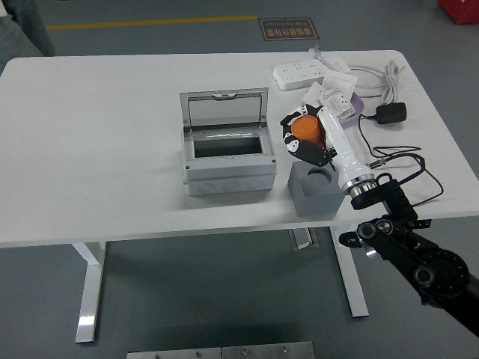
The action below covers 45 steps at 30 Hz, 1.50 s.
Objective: Fetch the battery,place it into the box,close the lid of the box
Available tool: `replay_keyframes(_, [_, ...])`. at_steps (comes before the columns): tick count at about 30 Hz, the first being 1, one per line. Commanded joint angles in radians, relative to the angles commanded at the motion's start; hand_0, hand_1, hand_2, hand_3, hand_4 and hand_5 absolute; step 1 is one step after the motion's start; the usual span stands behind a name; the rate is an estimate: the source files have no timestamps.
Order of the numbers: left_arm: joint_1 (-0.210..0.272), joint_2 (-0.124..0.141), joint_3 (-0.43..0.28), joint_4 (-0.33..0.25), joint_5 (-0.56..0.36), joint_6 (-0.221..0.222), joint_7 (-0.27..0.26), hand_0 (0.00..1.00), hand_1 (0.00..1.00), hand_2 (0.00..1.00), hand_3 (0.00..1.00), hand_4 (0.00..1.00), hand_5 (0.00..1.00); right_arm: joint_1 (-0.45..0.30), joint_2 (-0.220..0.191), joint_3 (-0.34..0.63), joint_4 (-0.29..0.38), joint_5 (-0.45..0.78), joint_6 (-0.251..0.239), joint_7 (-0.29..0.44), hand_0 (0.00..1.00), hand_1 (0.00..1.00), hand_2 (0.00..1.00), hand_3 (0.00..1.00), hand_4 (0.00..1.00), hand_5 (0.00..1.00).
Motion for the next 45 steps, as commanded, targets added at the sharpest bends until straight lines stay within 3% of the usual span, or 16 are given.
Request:
replay_keyframes(6, [0.001,0.001,-0.009,0.0,0.009,-0.001,0.008,0.573,0.587,0.504,0.555,0.523,0.002,0.087,0.014,-0.056,-0.007,-0.058,0.008,-0.029,0.002,0.127,0.309,0.242,0.002,0.002])
replay_keyframes(11, [0.001,0.004,-0.013,0.0,0.013,-0.002,0.012,0.573,0.587,0.504,0.555,0.523,0.002,0.164,0.052,-0.113,-0.051,-0.107,0.027,-0.061,0.002,0.127,0.309,0.242,0.002,0.002])
replay_keyframes(17, [-0.003,0.008,-0.016,0.0,0.019,-0.007,0.021,0.573,0.587,0.504,0.555,0.523,0.002,0.262,0.113,-0.204,-0.151,-0.172,0.08,-0.124,0.002,0.118,0.309,0.242,0.002,0.002])
replay_keyframes(23, [-0.009,0.014,-0.024,0.0,0.033,-0.009,0.026,0.573,0.587,0.504,0.555,0.523,0.002,0.36,0.186,-0.304,-0.275,-0.189,0.101,-0.156,0.002,0.12,0.309,0.242,0.002,0.002])
replay_keyframes(31, [-0.022,0.021,-0.035,0.0,0.055,-0.009,0.03,0.573,0.587,0.504,0.555,0.523,0.002,0.475,0.267,-0.435,-0.461,-0.108,0.094,-0.147,0.002,0.132,0.312,0.245,0.002,0.002])
replay_keyframes(37, [-0.027,0.024,-0.04,0.0,0.065,-0.01,0.032,0.573,0.587,0.504,0.555,0.523,0.002,0.546,0.283,-0.537,-0.585,0.016,0.078,-0.12,0.002,0.133,0.314,0.246,0.002,0.002])
replay_keyframes(45, [-0.03,0.024,-0.038,0.0,0.065,-0.009,0.031,0.573,0.587,0.504,0.555,0.523,0.002,0.568,0.283,-0.603,-0.632,0.109,0.064,-0.099,0.002,0.148,0.322,0.25,0.002,0.002])
